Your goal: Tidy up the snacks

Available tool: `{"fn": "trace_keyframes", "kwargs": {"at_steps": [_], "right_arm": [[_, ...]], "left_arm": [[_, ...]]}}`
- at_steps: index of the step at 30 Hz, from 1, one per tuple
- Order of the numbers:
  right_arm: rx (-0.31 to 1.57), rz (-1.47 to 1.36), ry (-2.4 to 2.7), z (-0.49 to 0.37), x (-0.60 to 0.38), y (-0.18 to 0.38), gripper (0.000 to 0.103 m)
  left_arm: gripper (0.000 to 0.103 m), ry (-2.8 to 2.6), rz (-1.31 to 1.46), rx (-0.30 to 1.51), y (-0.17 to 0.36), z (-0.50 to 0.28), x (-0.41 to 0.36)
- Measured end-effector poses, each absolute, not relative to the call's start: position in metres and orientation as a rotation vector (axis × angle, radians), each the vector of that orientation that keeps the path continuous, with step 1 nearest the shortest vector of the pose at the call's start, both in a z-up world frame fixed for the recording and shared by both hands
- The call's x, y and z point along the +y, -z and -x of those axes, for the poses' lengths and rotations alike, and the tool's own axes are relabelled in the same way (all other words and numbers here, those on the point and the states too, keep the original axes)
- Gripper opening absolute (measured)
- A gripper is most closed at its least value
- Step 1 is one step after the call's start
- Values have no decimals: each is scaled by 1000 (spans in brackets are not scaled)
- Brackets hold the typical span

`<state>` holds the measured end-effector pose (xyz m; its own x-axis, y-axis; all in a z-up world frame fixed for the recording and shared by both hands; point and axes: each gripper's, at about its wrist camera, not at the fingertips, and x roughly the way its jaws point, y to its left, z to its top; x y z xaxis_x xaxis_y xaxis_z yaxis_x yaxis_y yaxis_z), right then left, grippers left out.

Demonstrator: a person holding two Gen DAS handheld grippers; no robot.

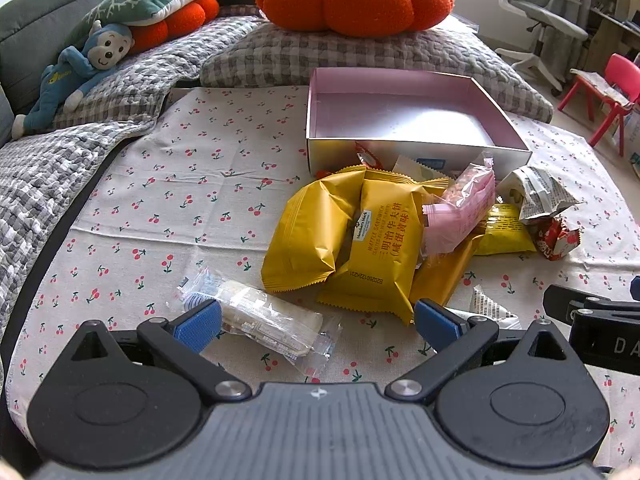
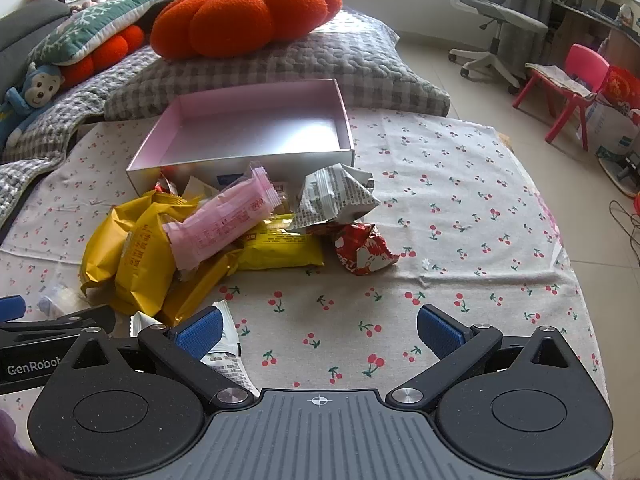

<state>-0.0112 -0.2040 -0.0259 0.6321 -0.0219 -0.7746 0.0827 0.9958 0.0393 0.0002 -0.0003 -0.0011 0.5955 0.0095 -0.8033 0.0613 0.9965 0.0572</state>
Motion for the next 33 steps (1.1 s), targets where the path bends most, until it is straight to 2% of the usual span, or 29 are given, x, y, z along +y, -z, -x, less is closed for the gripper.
{"fn": "trace_keyframes", "kwargs": {"at_steps": [33], "right_arm": [[873, -79, 64, 12, -206, 20, 103]], "left_arm": [[103, 30, -79, 931, 1, 0, 0]]}}
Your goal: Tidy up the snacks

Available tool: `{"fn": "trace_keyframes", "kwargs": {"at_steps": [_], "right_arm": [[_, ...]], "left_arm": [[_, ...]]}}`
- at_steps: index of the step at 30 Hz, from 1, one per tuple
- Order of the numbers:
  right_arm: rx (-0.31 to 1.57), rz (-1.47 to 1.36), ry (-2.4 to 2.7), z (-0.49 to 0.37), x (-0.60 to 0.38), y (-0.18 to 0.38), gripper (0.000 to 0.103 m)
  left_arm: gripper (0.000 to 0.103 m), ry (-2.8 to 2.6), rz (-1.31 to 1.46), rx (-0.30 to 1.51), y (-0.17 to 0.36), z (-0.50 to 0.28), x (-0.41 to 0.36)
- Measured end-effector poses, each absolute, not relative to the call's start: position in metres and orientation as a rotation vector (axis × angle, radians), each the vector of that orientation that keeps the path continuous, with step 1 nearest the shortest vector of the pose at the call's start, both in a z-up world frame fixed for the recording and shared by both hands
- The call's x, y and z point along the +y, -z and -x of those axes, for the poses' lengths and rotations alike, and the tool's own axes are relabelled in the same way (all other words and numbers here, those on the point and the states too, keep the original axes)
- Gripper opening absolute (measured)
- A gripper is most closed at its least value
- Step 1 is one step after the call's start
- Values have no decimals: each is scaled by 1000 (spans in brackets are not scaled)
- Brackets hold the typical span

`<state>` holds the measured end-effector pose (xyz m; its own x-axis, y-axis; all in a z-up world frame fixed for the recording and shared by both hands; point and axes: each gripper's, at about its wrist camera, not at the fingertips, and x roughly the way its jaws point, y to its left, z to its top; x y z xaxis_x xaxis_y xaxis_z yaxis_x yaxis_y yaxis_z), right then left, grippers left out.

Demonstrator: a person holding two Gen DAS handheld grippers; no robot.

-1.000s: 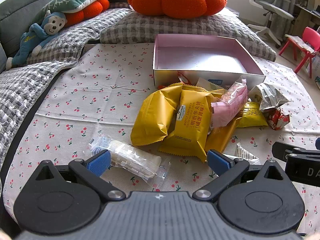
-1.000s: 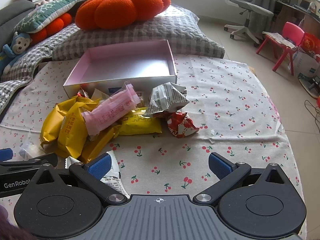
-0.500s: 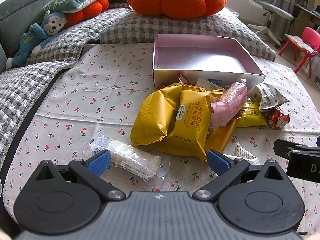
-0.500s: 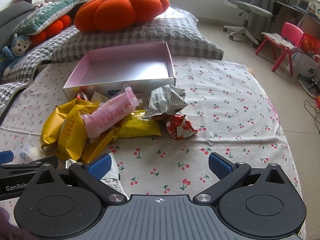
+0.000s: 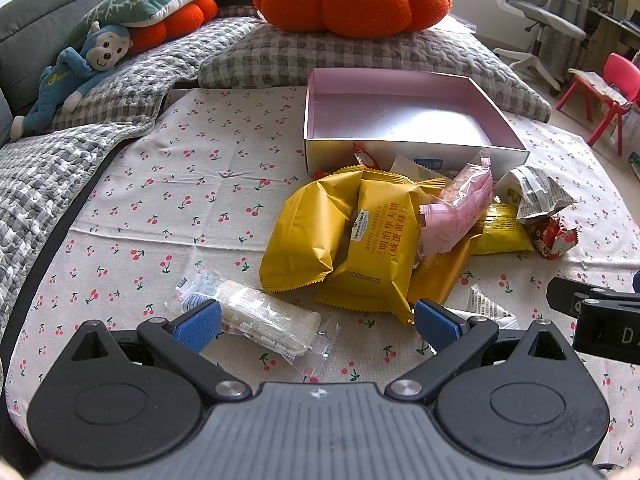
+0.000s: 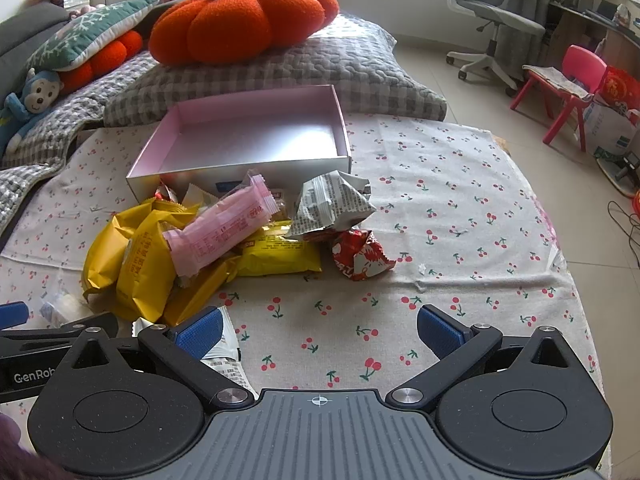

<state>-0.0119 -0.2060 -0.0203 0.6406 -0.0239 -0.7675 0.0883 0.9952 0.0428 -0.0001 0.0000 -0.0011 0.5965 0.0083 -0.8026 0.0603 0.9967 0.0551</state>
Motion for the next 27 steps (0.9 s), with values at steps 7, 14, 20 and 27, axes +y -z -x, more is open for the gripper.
{"fn": "trace_keyframes", "kwargs": {"at_steps": [7, 14, 20, 27], "right_arm": [[877, -80, 60, 12, -206, 21, 103], [877, -81, 60, 12, -206, 21, 103], [884, -87, 60, 13, -206, 22, 103], [891, -81, 70, 10, -205, 22, 103]], "left_arm": [[103, 31, -80, 931, 1, 0, 0], [103, 31, -79, 931, 1, 0, 0], [103, 31, -80, 931, 1, 0, 0], [103, 34, -89, 927, 2, -1, -3]]}}
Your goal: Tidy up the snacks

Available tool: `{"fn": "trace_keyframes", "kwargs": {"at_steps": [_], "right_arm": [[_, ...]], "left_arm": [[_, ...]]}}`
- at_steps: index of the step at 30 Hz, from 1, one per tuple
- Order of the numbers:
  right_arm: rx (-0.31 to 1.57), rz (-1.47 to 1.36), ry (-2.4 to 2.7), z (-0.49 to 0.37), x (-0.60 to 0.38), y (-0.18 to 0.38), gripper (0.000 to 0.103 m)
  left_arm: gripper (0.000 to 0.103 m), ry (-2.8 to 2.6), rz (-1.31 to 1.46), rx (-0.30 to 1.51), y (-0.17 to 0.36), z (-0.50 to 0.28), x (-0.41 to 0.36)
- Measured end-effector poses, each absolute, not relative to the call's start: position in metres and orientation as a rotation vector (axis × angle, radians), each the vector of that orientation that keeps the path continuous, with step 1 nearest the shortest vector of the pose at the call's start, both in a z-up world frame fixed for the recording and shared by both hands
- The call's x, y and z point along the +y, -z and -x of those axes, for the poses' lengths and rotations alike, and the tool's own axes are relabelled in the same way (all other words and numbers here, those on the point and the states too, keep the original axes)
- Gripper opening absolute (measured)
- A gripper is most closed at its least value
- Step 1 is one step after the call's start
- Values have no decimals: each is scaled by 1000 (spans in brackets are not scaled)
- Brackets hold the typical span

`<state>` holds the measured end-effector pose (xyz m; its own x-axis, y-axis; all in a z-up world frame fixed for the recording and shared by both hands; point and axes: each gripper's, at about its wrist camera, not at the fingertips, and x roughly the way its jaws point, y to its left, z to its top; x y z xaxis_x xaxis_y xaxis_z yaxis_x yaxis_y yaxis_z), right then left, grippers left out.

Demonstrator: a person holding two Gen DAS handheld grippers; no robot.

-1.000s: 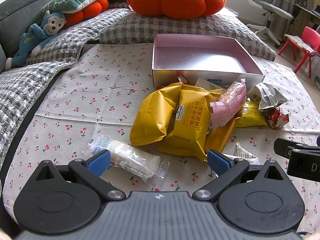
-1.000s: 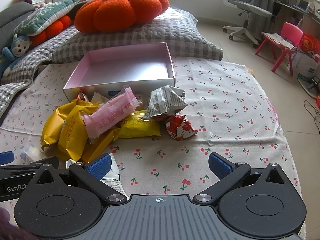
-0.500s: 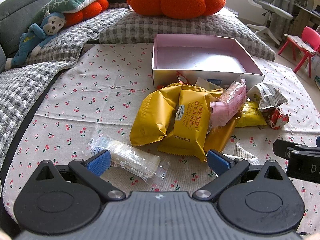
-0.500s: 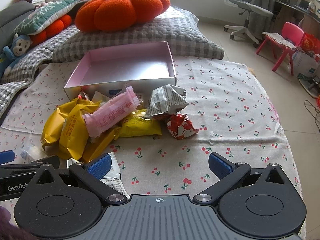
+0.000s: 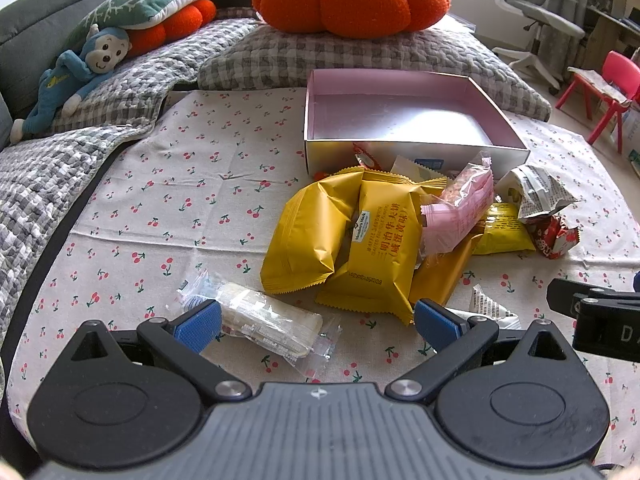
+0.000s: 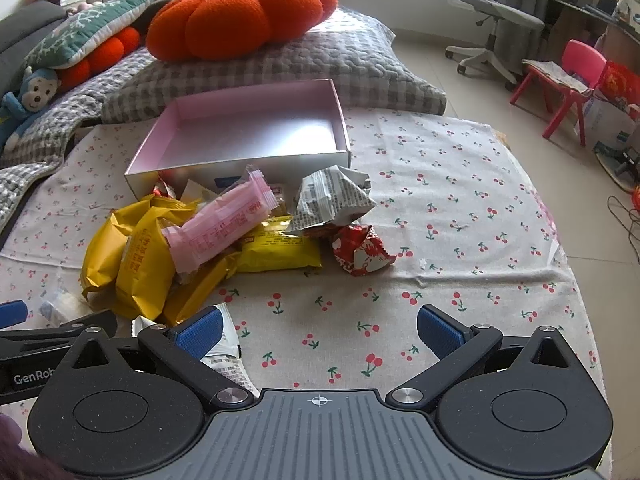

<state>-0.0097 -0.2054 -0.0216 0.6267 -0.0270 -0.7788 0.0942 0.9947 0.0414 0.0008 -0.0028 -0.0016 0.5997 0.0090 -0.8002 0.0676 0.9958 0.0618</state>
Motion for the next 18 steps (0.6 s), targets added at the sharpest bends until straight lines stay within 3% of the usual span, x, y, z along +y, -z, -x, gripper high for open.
{"fn": "trace_keyframes", "kwargs": {"at_steps": [8, 18], "right_arm": [[871, -58, 61, 2, -206, 7, 103], [1000, -69, -191, -13, -198, 16, 103]], "left_arm": [[103, 64, -130, 917, -9, -10, 0], [103, 179, -274, 937, -5, -29, 14]]}}
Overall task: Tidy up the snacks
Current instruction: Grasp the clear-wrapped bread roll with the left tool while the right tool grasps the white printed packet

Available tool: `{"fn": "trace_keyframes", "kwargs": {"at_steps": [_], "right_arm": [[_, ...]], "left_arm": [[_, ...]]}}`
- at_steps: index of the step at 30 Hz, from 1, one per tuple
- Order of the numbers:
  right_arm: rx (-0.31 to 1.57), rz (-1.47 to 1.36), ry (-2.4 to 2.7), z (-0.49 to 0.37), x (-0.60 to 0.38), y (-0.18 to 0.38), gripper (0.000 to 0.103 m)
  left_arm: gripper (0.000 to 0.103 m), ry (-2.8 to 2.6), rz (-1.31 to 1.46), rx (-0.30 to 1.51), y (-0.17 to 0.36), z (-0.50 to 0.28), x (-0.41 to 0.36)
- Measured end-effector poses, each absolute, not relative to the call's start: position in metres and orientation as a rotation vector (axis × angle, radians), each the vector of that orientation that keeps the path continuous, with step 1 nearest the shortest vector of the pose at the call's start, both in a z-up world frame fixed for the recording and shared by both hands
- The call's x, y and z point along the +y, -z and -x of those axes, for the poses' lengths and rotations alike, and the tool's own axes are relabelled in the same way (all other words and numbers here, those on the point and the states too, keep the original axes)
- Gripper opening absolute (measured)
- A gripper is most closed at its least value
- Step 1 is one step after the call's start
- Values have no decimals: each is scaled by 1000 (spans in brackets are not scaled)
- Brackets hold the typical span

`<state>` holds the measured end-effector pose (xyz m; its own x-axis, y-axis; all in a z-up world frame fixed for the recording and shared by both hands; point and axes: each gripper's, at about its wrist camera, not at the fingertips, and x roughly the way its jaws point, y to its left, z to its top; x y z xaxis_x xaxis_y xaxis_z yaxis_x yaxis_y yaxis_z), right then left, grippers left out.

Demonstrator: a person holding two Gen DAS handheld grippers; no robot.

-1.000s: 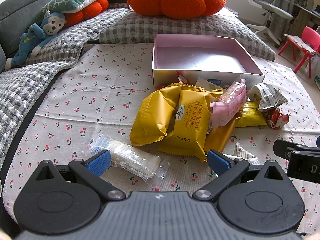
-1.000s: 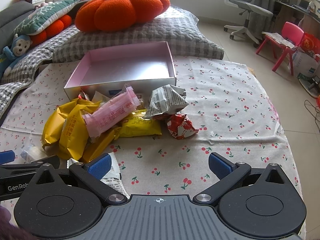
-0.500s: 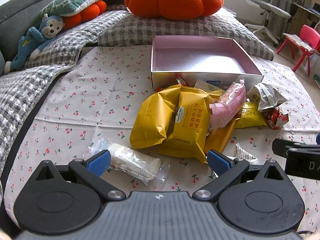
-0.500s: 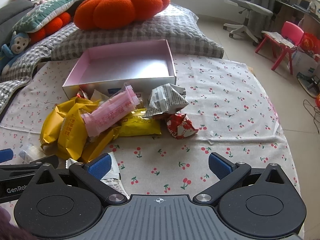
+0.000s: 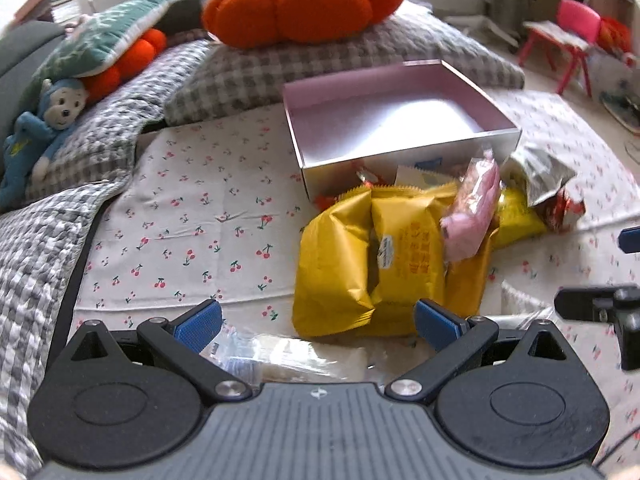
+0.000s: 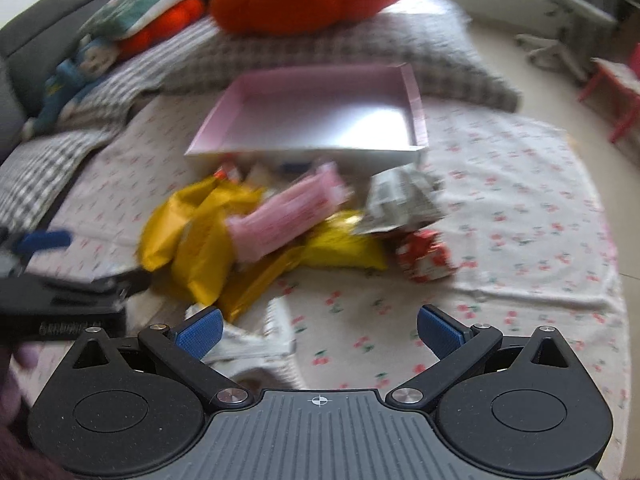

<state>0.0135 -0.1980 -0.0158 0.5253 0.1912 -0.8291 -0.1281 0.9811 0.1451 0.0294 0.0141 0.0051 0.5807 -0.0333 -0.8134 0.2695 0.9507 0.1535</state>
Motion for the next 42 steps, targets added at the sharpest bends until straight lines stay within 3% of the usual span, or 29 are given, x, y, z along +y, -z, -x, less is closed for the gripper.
{"fn": "trace_keyframes", "kwargs": {"at_steps": [7, 16, 34, 42], "right_arm": [[1072, -114, -318, -15, -185, 45, 103], [1134, -162, -350, -16, -184, 66, 103], [1120, -35, -406, -9, -163, 70, 103], [1109, 36, -448, 0, -151, 69, 103]], "left_arm": [[96, 304, -225, 1008, 12, -42, 37], [97, 430, -251, 1049, 27, -42, 48], [96, 365, -358, 1094, 44, -46, 41], [91, 353, -375, 1091, 46, -47, 45]]}}
